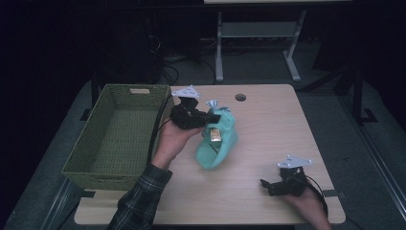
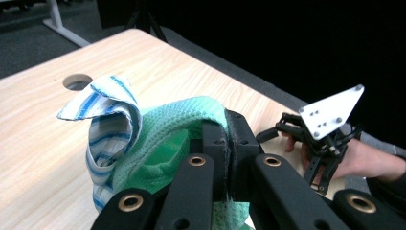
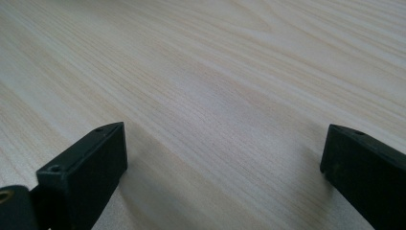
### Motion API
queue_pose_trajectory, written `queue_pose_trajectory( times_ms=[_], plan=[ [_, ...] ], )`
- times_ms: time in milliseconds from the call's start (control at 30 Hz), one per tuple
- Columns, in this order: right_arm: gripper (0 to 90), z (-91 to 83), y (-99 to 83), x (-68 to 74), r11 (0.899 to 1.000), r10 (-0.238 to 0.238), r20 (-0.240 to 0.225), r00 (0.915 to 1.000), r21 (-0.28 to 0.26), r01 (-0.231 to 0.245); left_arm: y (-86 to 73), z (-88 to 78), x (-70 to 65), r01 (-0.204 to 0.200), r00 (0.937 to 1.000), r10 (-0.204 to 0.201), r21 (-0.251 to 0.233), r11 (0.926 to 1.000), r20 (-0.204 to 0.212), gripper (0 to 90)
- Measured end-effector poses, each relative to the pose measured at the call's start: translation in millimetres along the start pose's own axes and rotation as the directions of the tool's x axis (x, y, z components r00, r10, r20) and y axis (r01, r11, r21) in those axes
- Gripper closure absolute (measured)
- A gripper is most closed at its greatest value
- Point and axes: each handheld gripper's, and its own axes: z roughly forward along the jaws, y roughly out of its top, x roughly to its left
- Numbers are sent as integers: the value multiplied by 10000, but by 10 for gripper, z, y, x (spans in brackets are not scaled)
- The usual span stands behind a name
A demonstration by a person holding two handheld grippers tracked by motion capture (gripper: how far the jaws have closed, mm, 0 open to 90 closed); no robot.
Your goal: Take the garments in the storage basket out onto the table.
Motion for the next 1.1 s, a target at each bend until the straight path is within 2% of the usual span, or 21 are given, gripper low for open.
queue_pose_trajectory(
  times_ms=[267, 333, 367, 400, 500, 567, 633, 700, 833, 900, 967, 1000, 1033, 1100],
  plan=[
    [16, 0, -1, -3, 10000, -36, 10, 10000, -1, 36, -90, 259, -57, -164, 9999, 164, 544, 9984, 10, 881],
    [16, 0, -1, -3, 10000, -38, 9, 10000, 2, 38, -144, 371, -80, -170, 9999, 171, 743, 9971, -9, 880],
    [16, 0, -1, -3, 10000, -38, 9, 10000, 2, 38, -144, 371, -80, -170, 9999, 171, 743, 9971, -9, 880],
    [16, 0, -1, -3, 10000, -40, 9, 10000, 2, 40, -182, 443, -82, -247, 9997, 247, 980, 9949, 7, 881],
    [16, 0, -1, -4, 10000, -51, 15, 10000, 7, 51, -222, 512, -88, -188, 9998, 194, 1102, 9937, -43, 880],
    [16, 0, -1, -4, 10000, -52, 15, 10000, 5, 52, -298, 629, -93, -239, 9996, 253, 1373, 9902, -83, 880],
    [16, 0, -1, -4, 10000, -52, 14, 10000, 7, 52, -321, 660, -95, -290, 9995, 305, 1479, 9886, -83, 879],
    [16, 0, -1, -4, 10000, -52, 15, 10000, 6, 52, -389, 751, -101, -421, 9990, 440, 1844, 9819, -65, 879],
    [16, 0, -1, -4, 10000, -56, 14, 10000, 8, 56, -459, 850, -111, -437, 9990, 447, 2069, 9774, -4, 878],
    [16, 0, -1, -3, 10000, -48, 11, 10000, 13, 47, -522, 946, -114, -597, 9981, 614, 2381, 9694, 4, 878],
    [16, 0, -1, -3, 10000, -48, 12, 10000, 13, 48, -541, 981, -119, -616, 9980, 636, 2455, 9674, -5, 878],
    [16, 0, -1, -4, 10000, -55, 13, 10000, 8, 55, -579, 1044, -132, -670, 9976, 687, 2595, 9634, 22, 878],
    [16, 0, -1, -4, 10000, -55, 13, 10000, 8, 55, -579, 1044, -132, -670, 9976, 687, 2595, 9634, 22, 878],
    [16, 0, -1, -4, 10000, -57, 14, 10000, 8, 57, -646, 1130, -148, -772, 9969, 782, 2826, 9561, 79, 877]
  ],
)
